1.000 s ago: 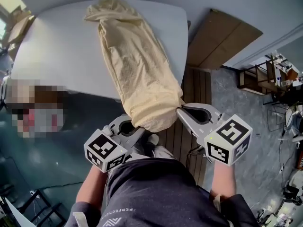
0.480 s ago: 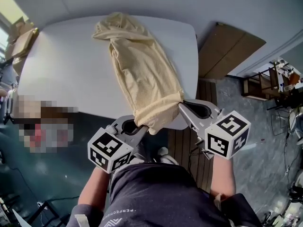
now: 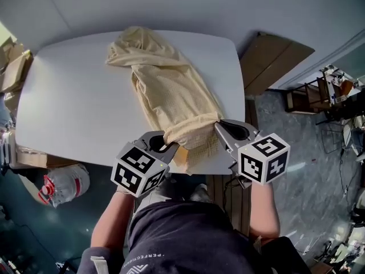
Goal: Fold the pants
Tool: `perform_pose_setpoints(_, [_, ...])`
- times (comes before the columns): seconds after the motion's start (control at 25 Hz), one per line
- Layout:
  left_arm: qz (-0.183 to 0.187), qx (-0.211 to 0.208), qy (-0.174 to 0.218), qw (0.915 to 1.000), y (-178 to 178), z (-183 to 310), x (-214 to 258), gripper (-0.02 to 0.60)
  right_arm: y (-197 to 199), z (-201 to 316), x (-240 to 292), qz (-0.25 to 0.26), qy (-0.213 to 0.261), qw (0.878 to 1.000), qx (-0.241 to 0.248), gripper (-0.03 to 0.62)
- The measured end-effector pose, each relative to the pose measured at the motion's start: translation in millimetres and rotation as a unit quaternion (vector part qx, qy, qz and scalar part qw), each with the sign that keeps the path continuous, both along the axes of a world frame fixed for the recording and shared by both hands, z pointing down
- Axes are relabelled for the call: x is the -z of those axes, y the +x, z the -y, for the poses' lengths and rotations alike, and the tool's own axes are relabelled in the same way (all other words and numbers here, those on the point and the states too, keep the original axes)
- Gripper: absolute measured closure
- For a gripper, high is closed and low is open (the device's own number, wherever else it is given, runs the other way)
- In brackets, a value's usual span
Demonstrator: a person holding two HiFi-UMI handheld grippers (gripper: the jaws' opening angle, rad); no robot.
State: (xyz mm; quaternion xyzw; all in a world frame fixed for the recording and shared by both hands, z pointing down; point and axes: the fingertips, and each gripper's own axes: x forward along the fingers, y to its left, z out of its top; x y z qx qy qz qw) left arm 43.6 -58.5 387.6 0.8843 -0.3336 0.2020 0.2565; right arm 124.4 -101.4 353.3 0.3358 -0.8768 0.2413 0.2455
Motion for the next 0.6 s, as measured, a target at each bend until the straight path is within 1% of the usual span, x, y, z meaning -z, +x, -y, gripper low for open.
perform_pose_setpoints(0.28, [0.007, -0.005, -0.029, 0.9996, -29, 37, -25, 0.551, -24, 34, -21, 0.0, -0.006, 0.998, -0.057, 0.585])
perform_pose_setpoints(0.48, [0.023, 0.01, -0.047, 0.9986, -40, 57, -44, 0.543, -30, 50, -33, -0.004, -0.017, 0.997, -0.078, 0.583])
perform_pose_setpoints(0.6, [0.023, 0.017, -0.049, 0.9984, -44, 66, -47, 0.534, -32, 60, -39, -0.006, -0.018, 0.996, -0.091, 0.583])
